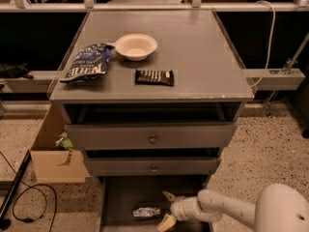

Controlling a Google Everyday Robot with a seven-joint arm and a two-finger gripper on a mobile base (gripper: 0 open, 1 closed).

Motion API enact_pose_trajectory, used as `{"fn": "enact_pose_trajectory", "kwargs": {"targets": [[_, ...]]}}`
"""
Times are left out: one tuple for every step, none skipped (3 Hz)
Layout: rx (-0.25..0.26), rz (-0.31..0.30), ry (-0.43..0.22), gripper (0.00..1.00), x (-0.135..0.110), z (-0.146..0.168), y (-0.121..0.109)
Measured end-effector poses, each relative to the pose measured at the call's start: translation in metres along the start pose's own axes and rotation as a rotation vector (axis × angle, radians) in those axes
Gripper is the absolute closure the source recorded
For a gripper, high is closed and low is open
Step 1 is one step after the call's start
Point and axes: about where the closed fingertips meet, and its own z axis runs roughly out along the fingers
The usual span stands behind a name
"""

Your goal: Pick redbull can from bottom drawer and place on counter

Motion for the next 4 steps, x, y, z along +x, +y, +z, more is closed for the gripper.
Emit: {"fn": "enact_pose_trajectory", "kwargs": {"targets": [[0.029,0.0,-0.017,0.0,0.053,-0.01,0.038],[0.023,-0.004,-0.01,0.0,0.048,-0.01,0.035],[-0.031,-0.033,0.045,0.0,0.01,-0.002,0.012],[-0.024,-0.032,0.046,0.0,0.006,0.006,-0.002]]}}
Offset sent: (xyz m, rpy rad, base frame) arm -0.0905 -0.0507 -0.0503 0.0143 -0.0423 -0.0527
